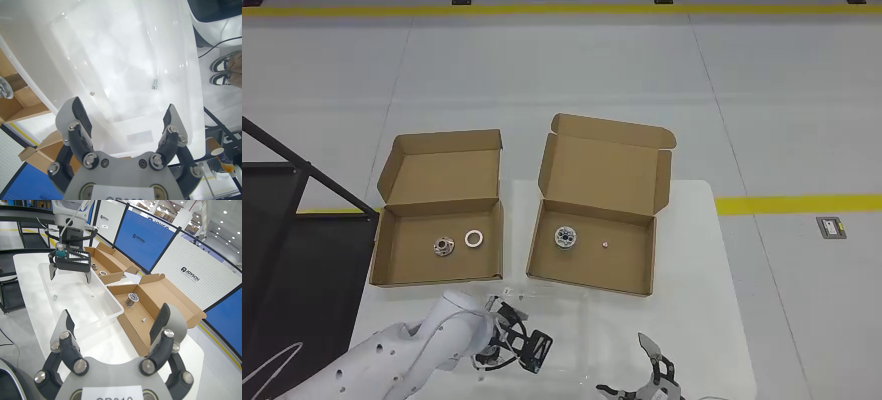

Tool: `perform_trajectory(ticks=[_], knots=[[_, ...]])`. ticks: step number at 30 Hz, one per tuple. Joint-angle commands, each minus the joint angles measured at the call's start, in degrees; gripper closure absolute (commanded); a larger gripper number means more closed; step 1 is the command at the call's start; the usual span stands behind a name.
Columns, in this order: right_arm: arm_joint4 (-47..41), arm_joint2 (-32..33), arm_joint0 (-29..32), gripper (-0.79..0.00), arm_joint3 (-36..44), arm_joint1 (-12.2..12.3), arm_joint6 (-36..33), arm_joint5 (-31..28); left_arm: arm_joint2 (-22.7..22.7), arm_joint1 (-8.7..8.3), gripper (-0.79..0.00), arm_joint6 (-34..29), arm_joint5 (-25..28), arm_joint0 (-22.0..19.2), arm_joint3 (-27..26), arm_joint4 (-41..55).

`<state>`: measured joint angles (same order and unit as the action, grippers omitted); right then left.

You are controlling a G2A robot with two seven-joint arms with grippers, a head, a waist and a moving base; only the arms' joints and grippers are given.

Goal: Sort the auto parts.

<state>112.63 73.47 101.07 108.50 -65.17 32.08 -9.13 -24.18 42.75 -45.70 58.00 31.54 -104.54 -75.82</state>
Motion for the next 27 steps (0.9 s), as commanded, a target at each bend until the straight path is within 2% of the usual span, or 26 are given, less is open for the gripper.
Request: perform_trajectory(ticks=[1, 6, 15, 22, 27], knots=[[-0.03, -0.05, 0.01, -0.785, 0.03, 0.03, -0.11, 0.11, 0.45, 0.37, -0.785, -0.63, -0.05, -0.31, 0.96, 0.34], [-0.55, -0.18, 0.07, -0.785, 0.01, 0.06, -0.09, 0.50, 0.84, 1.23, -0.785, -2.63, -2.63, 0.39, 2.65, 1.43], [-0.89, -0.22, 0.03, -0.785, 0.03, 0.06, -0.20, 0.64, 0.81, 1.24, -0.785, -2.45, -2.89, 0.50, 2.63, 1.32], [-0.89, -0.22, 0.03, -0.785, 0.03, 0.06, -0.20, 0.64, 1.13, 1.62, -0.785, -1.77, -5.11, 2.64, 3.55, -4.15], [-0.89, -0.22, 0.03, -0.785, 0.03, 0.06, -0.20, 0.64, 1.80, 2.40, -0.785, 0.12, -4.23, 3.22, 4.79, -7.43]])
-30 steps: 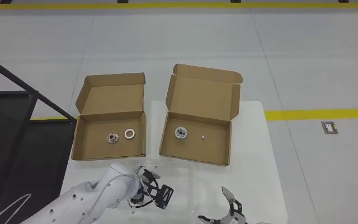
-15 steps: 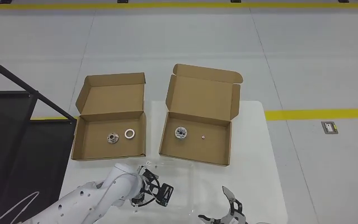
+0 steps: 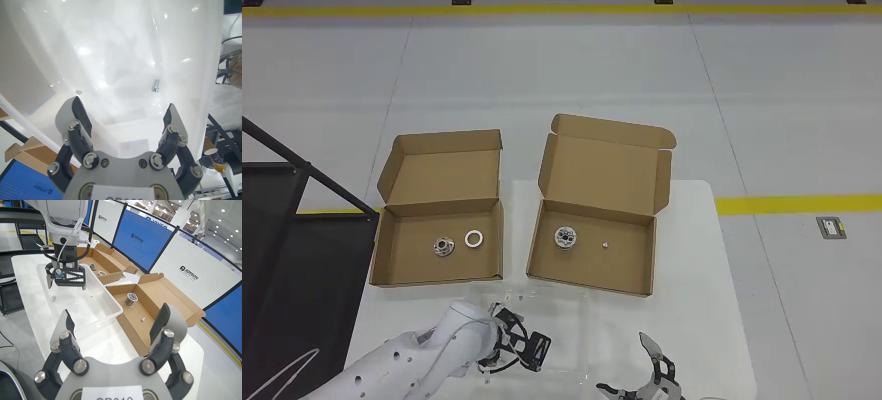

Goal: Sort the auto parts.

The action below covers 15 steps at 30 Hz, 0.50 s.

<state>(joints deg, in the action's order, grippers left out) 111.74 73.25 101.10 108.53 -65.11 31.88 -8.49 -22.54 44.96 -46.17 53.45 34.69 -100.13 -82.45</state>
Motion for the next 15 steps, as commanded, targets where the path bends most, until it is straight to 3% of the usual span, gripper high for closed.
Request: perform_trajectory(ticks=[1, 15], knots=[[0.00, 0.00, 0.00, -0.785, 0.00, 0.00, 0.00, 0.00, 0.23, 0.36, -0.785, 1.30, 0.70, 0.07, 0.77, -1.26], [0.00, 0.00, 0.00, -0.785, 0.00, 0.00, 0.00, 0.00, 1.43, 2.86, -0.785, 6.72, 2.47, 0.76, 5.09, -8.36]])
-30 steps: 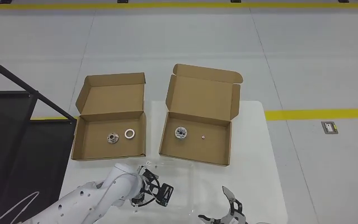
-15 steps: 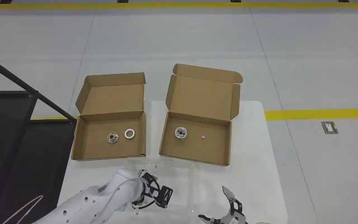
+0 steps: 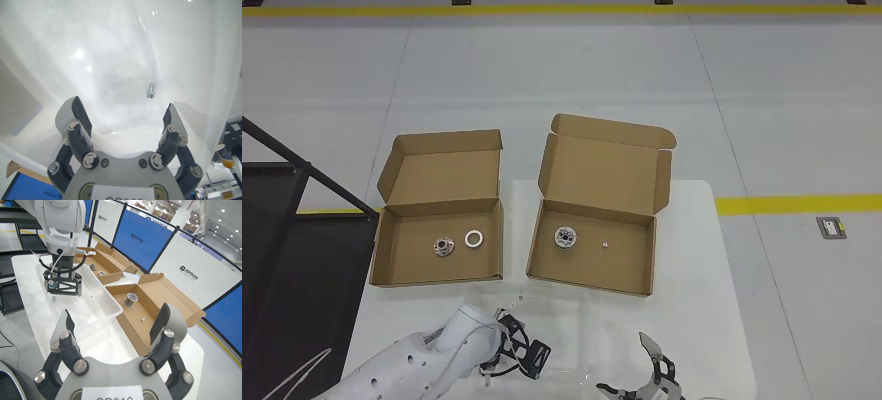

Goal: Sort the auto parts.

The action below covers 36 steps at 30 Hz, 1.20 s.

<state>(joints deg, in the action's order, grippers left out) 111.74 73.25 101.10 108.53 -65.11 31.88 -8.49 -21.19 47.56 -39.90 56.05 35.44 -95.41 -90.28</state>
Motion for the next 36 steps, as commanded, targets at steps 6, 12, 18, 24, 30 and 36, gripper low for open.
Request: perform_trajectory(ticks=[6, 12, 18, 24, 30, 36], knots=[[0.00, 0.00, 0.00, -0.785, 0.00, 0.00, 0.00, 0.00, 0.38, 1.46, -0.785, 2.93, -0.26, 0.07, 2.18, -3.31], [0.00, 0.00, 0.00, -0.785, 0.00, 0.00, 0.00, 0.00, 0.12, 2.19, -0.785, 4.63, -0.92, 0.59, 3.18, -5.91], [0.00, 0.00, 0.00, -0.785, 0.00, 0.00, 0.00, 0.00, -0.25, 2.78, -0.785, 4.83, -0.81, 1.33, 3.86, -7.84], [0.00, 0.00, 0.00, -0.785, 0.00, 0.00, 0.00, 0.00, -2.07, 3.02, -0.785, 6.11, -3.35, 2.24, 3.47, -8.33], [0.00, 0.00, 0.00, -0.785, 0.00, 0.00, 0.00, 0.00, -3.79, 2.50, -0.785, 8.52, -3.78, 3.59, 2.09, -10.59], [0.00, 0.00, 0.00, -0.785, 0.00, 0.00, 0.00, 0.00, -3.89, 2.11, -0.785, 10.74, -0.98, 4.52, 0.88, -15.24]])
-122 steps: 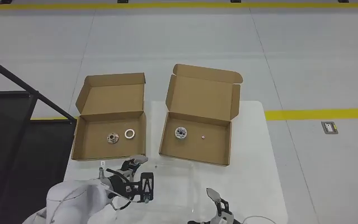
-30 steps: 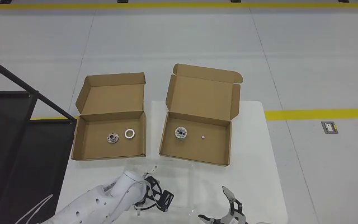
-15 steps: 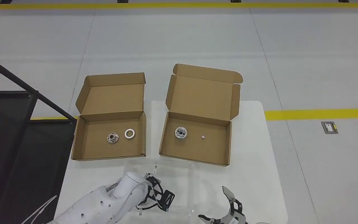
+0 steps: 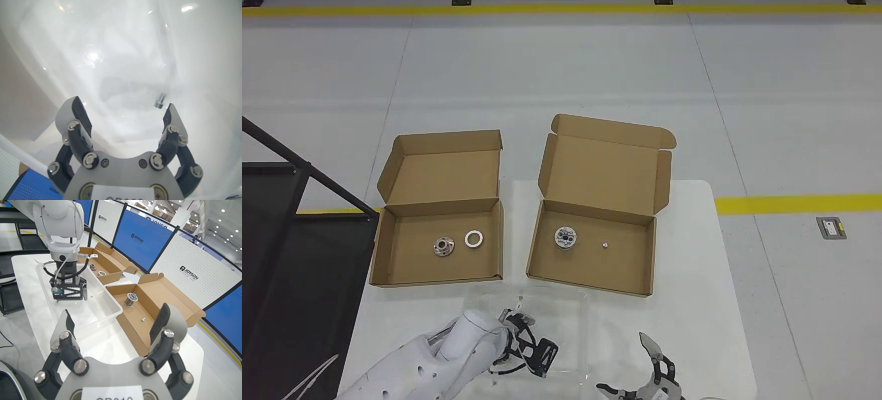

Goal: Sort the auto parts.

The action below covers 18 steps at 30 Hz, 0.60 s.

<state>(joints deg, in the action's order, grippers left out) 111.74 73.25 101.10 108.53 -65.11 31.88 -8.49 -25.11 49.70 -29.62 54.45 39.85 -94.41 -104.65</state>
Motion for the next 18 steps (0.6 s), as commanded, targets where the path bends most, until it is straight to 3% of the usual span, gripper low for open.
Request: perform_trajectory(ticks=[1, 8, 18], knots=[[0.00, 0.00, 0.00, -0.785, 0.00, 0.00, 0.00, 0.00, -0.08, -0.05, -0.785, 0.77, 0.87, 0.22, -0.06, -1.39], [0.00, 0.00, 0.00, -0.785, 0.00, 0.00, 0.00, 0.00, -0.53, 0.28, -0.785, 2.17, 2.05, 0.90, 0.45, -3.72], [0.00, 0.00, 0.00, -0.785, 0.00, 0.00, 0.00, 0.00, -1.13, 1.45, -0.680, 3.43, 2.47, 1.38, 1.76, -5.15]])
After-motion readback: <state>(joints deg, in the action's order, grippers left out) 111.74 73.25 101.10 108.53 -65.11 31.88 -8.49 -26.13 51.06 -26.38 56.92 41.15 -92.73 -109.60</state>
